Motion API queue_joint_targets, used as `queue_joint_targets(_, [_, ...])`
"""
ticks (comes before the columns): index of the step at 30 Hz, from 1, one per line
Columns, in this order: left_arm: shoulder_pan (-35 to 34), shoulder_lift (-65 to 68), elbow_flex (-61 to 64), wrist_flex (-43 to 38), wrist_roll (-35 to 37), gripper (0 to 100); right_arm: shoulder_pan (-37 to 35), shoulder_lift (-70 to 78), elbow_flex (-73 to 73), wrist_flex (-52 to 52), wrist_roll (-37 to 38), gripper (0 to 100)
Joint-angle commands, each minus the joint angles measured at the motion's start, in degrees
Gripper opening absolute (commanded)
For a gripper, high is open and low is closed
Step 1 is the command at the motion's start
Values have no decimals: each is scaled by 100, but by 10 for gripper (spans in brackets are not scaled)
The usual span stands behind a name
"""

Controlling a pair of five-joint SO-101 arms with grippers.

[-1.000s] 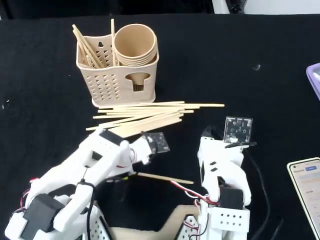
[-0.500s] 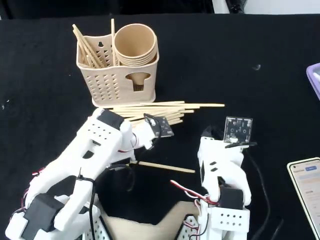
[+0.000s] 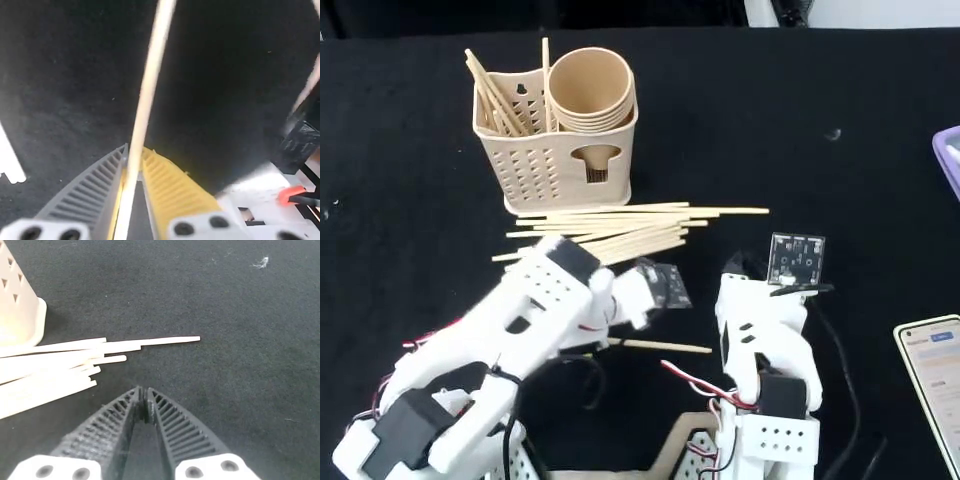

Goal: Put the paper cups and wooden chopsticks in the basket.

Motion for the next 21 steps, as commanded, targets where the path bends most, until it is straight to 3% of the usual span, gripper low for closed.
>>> queue_joint_targets(1, [101, -35, -40, 18, 70, 37, -35, -532, -101, -123, 53, 15])
queue_joint_targets(5, [-145, 18, 22, -114, 53, 58, -35, -532, -101, -123, 53, 15])
queue_joint_targets(14, [-2132, 35, 101, -2338, 387, 64, -35, -532, -92, -114, 53, 15])
queue_joint_targets(21, [-2273, 35, 1077, -4123, 993, 64, -35, -532, -48, -141, 62, 15])
